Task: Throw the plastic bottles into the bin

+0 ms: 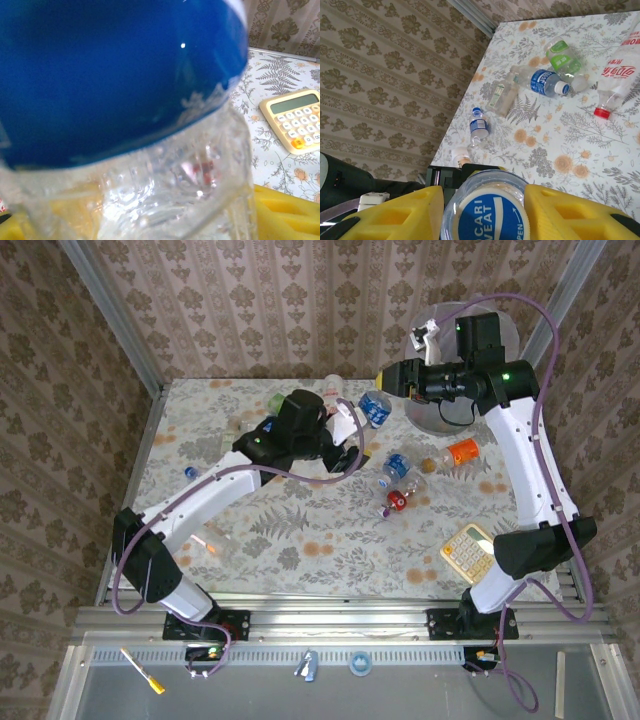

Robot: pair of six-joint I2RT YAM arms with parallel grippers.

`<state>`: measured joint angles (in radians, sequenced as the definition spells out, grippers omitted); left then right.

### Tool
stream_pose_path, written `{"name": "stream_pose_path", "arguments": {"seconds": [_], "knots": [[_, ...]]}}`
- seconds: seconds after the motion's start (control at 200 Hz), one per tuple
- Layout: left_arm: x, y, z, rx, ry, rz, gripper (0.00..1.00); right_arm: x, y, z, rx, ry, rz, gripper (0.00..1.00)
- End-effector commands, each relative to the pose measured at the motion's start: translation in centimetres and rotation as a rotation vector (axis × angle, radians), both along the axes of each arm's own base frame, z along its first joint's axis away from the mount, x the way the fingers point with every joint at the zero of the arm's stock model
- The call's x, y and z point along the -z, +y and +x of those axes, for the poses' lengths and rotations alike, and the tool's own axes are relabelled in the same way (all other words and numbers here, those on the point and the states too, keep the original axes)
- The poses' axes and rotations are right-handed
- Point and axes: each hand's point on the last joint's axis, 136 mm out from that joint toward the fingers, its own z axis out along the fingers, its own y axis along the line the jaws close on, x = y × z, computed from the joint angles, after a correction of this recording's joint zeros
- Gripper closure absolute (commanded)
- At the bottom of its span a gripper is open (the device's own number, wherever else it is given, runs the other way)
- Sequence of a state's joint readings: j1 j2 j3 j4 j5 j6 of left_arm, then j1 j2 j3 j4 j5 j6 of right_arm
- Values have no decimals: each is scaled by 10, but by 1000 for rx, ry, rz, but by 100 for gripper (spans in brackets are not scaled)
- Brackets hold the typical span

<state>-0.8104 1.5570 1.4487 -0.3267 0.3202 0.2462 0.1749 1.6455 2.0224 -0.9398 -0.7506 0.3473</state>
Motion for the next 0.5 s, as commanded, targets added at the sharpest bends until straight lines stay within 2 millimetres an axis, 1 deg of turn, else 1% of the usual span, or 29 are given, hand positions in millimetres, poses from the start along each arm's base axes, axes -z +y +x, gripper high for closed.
{"name": "stream_pose_path", "arguments": {"seconds": [0.0, 0.075, 0.215, 0.295, 0.33, 0.375, 0.44, 0.495], "knots": [[-20, -10, -2, 45, -50, -45, 49, 2, 7, -3, -40, 17, 21, 54], [-19, -11, -2, 39, -49, -43, 49, 1, 8, -5, -49, 18, 24, 62], [-20, -11, 0, 33, -51, -45, 48, 0, 9, -7, -60, 15, 27, 70], [-21, -10, 1, 26, -52, -45, 45, -1, 9, -8, -65, 16, 27, 76], [-20, -9, 3, 16, -50, -43, 39, -2, 9, -9, -66, 13, 25, 79], [-19, -9, 4, 2, -47, -41, 29, -3, 9, -8, -63, 9, 22, 80], [-20, -6, 8, -25, -45, -45, 11, -5, 6, -7, -50, 0, 15, 81], [-22, -3, 10, -42, -43, -52, 3, -8, 5, -6, -42, -9, 13, 82]]}}
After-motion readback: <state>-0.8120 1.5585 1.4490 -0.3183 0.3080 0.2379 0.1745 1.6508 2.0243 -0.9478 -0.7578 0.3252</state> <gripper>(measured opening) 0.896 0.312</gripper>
